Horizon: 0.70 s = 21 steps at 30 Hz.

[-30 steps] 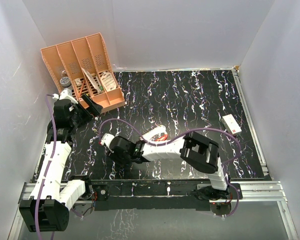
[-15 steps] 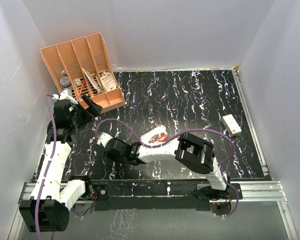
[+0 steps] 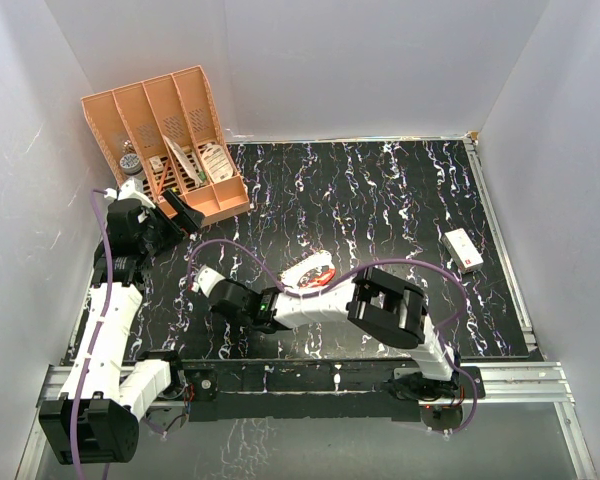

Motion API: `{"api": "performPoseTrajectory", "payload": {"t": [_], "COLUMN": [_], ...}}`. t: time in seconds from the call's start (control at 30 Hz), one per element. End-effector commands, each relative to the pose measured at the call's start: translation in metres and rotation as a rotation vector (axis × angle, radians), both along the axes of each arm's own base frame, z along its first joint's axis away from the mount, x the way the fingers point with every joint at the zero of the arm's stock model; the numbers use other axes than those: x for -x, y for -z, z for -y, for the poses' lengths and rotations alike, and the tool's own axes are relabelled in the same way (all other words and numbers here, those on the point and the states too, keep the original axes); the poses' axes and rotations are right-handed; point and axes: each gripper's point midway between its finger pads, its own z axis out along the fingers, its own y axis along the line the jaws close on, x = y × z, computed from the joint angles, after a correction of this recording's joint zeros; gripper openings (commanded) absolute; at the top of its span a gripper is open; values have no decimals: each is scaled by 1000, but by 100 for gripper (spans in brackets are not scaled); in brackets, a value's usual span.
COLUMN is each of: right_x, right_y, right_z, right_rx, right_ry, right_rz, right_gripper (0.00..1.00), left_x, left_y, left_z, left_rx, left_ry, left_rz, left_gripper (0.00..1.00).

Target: Put the keys on the keyring

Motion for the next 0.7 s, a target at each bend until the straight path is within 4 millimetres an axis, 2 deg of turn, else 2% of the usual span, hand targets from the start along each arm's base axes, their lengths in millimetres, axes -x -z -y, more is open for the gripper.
{"api": "performPoseTrajectory", "payload": {"t": [0.0,0.23,0.3,0.33,0.47,0.67], "right_x": [-10,-25,-35,-39,-51,-67], "right_y": [-11,-60,-77,-91,-121,-174], "right_z": [-10,-4,4,8,25,50], "right_rx": [-30,-154,-197,-235,-318,-429], "right_ry": [24,35,51,55,56,55], "right_rz": [58,58,43,40,13,-11], "right_gripper": [0,0,0,0,0,0], "left_x": [3,4,4,4,3,3], "left_y": [-9,-8,-10,-11,-13,-23], "left_z": [-3,-1,-1,1,8,32], "left_rx": [-6,-4,-3,0,21,97], "left_ry": [-4,4,8,15,55,176], "left_rz": [23,27,41,50,88,195], "left_gripper": [99,99,99,99,99,99]}}
